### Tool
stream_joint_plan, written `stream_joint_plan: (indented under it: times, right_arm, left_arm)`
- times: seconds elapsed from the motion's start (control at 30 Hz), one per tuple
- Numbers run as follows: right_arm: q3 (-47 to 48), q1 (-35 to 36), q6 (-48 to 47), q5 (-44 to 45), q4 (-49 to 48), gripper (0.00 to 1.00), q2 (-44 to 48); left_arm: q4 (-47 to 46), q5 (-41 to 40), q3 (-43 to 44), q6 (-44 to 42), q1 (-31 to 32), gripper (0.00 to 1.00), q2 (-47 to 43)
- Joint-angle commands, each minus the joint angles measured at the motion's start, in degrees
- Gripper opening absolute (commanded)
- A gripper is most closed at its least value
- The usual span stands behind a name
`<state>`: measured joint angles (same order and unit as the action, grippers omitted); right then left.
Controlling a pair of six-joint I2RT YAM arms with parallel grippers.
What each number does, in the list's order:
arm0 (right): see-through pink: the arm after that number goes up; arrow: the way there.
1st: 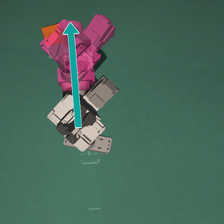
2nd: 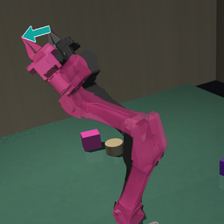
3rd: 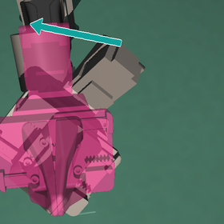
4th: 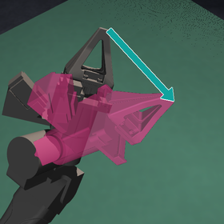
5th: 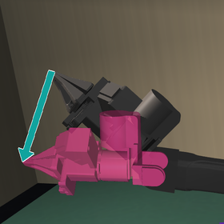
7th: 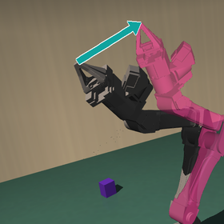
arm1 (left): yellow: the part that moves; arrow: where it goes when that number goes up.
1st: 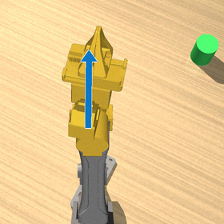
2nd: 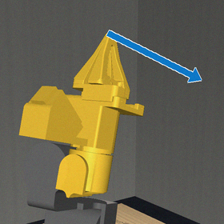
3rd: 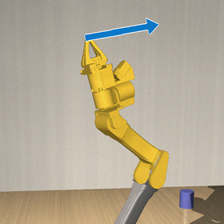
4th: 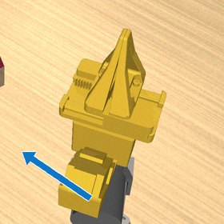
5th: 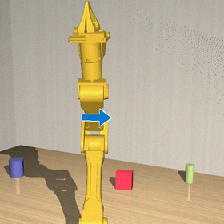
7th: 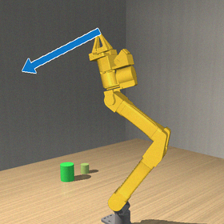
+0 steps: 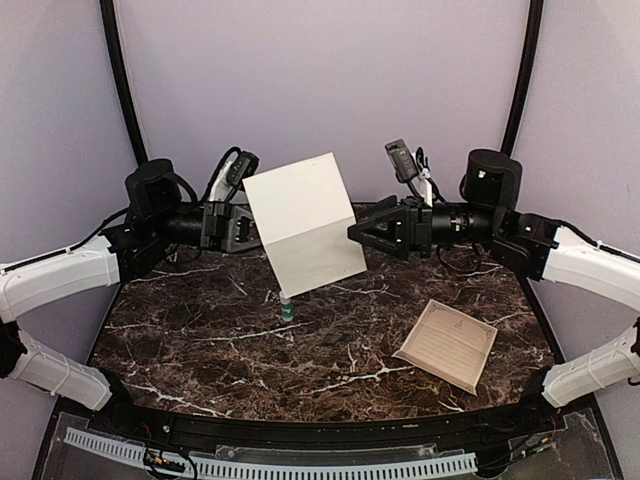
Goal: Place the letter into the envelope and seal it
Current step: Fold the letter.
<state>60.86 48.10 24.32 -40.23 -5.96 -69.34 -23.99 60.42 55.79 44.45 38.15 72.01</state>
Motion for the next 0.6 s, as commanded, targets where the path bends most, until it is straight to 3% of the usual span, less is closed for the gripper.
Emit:
stream_joint_plan:
  times: [0.0, 0.3, 0.47, 0.57]
  right_arm:
    - [2.64, 0.42, -1.03, -2.62, -2.19, 0.62, -1.44]
    - [2.62, 0.7, 0.51, -3.28, -4.5, 0.39, -2.66]
    - [1.09, 0.77, 2.07, -3.3, -7.41, 0.33, -2.98]
    - [1.1, 0.71, 2.41, -3.87, -7.52, 0.25, -3.71]
  left_arm:
    - [-1.91, 1.76, -0.76, 0.61, 0.23, 0.0, -0.67]
    - [-1.74, 2.65, -0.65, 0.62, 0.25, 0.0, 0.33]
    - [-1.09, 3.58, -0.77, -0.04, 0.25, 0.0, 0.89]
    - [-1.12, 3.12, -1.03, -0.72, 0.26, 0.0, 0.52]
